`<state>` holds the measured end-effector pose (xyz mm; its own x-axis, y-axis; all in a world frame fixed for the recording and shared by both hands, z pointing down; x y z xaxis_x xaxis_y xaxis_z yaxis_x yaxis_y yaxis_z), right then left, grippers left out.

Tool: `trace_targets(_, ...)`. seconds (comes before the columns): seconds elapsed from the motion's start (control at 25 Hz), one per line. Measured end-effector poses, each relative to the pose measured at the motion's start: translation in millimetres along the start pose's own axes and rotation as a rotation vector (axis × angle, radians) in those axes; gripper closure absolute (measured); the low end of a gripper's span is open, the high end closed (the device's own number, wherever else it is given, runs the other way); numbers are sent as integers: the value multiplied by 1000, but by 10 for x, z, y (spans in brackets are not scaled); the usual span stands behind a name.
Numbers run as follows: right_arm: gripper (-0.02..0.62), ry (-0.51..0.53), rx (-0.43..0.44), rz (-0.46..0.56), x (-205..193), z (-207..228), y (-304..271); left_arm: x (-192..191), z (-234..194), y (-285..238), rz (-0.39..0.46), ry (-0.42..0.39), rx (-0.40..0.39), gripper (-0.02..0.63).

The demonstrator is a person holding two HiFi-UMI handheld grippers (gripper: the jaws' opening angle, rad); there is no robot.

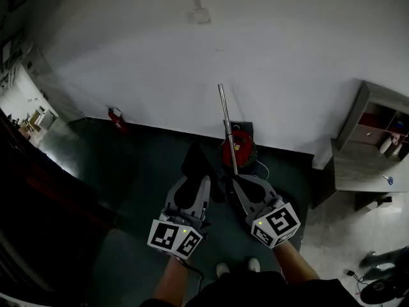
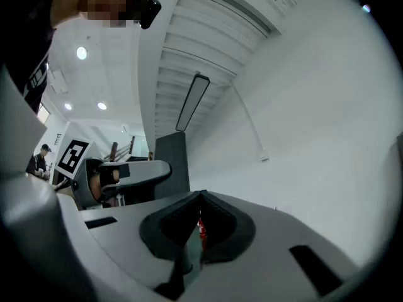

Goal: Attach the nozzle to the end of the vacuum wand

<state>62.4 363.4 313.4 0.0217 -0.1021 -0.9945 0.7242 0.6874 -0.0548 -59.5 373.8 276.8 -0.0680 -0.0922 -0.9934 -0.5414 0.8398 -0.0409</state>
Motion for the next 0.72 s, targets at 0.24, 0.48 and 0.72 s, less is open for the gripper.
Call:
trace_targets(0.24,578,-1,1,-12,-48,-52,-21,-38,-40,71,0,18,-6,517)
trace_targets(0.48,578,-26,20,-11,-92,-120,-43,-72,-97,150,-3,37,-13,517)
trace_targets(0.72,578,-30,20,-19,-132,-216,-95,-141,-170,243,-23,38,-21,518)
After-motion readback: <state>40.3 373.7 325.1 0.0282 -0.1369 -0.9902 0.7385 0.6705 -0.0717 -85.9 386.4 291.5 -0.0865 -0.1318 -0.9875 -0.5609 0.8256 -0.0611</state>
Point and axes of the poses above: the fingertips, and each gripper's own axes: y backward along the fingers, z to its right, x out of its top, the point moved 4 cm from there along y, backward along the fingers, and after that the axes turned 13 degrees about -z, right-handed, at the moved point
